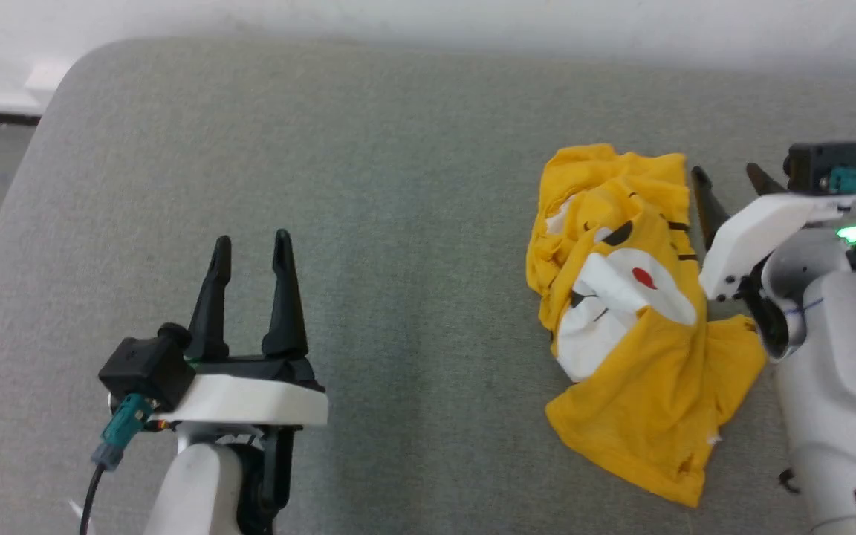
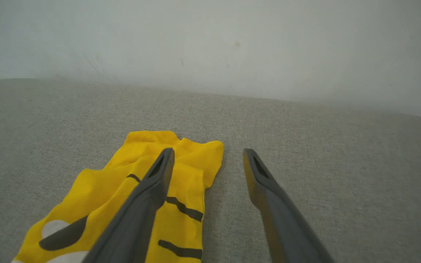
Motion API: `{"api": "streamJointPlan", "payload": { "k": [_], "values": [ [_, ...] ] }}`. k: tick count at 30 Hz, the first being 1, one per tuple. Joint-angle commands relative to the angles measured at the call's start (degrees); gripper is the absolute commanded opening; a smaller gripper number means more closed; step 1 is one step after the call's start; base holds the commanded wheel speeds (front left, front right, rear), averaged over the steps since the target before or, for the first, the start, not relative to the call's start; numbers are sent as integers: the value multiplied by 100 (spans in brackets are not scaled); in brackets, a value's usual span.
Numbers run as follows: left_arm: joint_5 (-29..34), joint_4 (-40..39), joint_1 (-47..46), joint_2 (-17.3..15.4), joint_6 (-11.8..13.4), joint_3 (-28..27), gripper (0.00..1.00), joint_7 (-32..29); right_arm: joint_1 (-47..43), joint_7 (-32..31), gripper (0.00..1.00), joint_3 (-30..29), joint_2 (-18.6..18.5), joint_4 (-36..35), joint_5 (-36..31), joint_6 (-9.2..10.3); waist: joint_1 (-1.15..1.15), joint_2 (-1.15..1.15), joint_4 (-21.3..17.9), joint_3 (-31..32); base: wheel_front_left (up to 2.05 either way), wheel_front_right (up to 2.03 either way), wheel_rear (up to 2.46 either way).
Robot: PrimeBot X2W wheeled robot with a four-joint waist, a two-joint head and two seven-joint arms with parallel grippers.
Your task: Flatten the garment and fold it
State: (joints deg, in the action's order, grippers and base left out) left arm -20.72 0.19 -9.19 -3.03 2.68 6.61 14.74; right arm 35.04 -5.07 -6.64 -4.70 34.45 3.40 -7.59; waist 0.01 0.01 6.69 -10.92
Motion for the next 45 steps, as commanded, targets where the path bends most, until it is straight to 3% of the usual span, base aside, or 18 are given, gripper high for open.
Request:
{"api": "streamJointPlan", "payload": {
  "k": [1,11,12,13,14,15,16,23,28,30,33,40,41,42,45],
  "values": [
    [-51,-32,-122,13,58,69,100,26,244,-223,100,-53,-122,253,-60,10,-1,-1,459,-466,0,0,0],
    [-239,-45,-300,14,158,352,100,26,1133,-2013,100,23,-417,1518,-19,10,-1,-1,745,-766,0,0,0],
    [-240,-36,-295,14,165,347,100,26,1158,-2225,91,63,-413,1588,30,10,-1,-1,727,-759,0,0,0],
    [-232,-24,-287,14,169,330,100,26,1167,-2445,50,121,-401,1650,82,10,-1,-1,696,-742,0,0,0],
    [-227,-8,-276,14,173,311,100,26,1162,-2640,33,194,-393,1686,148,10,-1,-1,662,-716,0,0,0],
    [-222,15,-265,14,172,296,100,26,1149,-2756,8,271,-389,1671,220,10,-1,-1,624,-685,0,0,0],
    [-220,36,-258,14,167,279,100,26,1129,-2745,0,353,-399,1591,292,10,-1,-1,580,-652,0,0,0],
    [-109,146,-167,15,90,131,100,26,582,-1179,0,195,-545,438,761,10,-1,-1,225,-236,0,0,0],
    [8,204,-3,15,26,32,100,26,-223,-532,0,-695,-655,-483,635,10,-1,-1,-57,112,0,0,0],
    [22,221,28,15,1,9,100,26,-427,-508,0,-966,-669,-669,524,10,-1,-1,-109,171,0,0,0],
    [54,235,102,15,-46,-41,100,26,-1057,-702,0,-1815,-577,-1175,204,10,-1,-1,-256,273,0,0,0],
    [124,284,165,15,-131,-61,100,26,-2342,-1899,0,-3245,2,-1979,-223,10,-1,-1,-492,363,0,0,0],
    [128,299,175,15,-145,-67,100,26,-2474,-2039,31,-3305,64,-2091,-233,10,-1,-1,-520,377,0,0,0],
    [130,313,186,15,-155,-69,100,26,-2573,-2108,100,-3352,108,-2198,-213,10,-1,-1,-547,391,0,0,0],
    [130,367,216,15,-195,-63,100,26,-2794,-1928,100,-3322,170,-2524,-25,10,-1,-1,-617,437,0,0,0]
  ]
}}
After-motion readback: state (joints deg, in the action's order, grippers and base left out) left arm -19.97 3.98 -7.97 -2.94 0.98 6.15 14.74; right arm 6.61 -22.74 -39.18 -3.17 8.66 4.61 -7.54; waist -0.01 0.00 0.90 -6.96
